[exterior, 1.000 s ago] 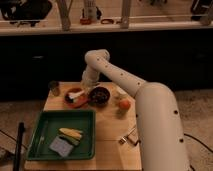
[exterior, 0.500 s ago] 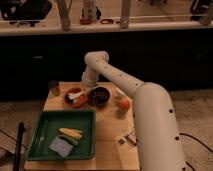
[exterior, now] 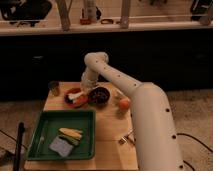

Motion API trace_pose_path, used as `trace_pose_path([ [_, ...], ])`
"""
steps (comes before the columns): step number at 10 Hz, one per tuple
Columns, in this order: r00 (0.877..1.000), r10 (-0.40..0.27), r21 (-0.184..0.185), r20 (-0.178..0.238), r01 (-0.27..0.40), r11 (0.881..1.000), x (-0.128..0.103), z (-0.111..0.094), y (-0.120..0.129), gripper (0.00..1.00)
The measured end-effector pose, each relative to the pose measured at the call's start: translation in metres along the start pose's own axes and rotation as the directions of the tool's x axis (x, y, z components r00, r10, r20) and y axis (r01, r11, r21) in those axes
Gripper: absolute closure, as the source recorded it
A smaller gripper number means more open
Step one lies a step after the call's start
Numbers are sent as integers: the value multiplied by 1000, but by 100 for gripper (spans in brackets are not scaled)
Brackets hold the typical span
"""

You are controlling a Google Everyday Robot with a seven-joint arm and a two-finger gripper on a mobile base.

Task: Place brush in red bowl

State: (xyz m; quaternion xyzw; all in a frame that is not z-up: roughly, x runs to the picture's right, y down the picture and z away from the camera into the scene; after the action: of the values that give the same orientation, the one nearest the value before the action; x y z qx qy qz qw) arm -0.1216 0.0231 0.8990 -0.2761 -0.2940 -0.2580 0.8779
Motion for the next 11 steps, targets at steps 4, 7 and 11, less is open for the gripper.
trace_pose_path([
  [4, 997, -71, -22, -21, 70, 997, -17, -4, -15, 100],
  [7, 994, -108, -49, -34, 106, 993, -25, -4, -24, 100],
  [11, 990, -133, -76, -36, 130, 989, -31, 2, -32, 100],
])
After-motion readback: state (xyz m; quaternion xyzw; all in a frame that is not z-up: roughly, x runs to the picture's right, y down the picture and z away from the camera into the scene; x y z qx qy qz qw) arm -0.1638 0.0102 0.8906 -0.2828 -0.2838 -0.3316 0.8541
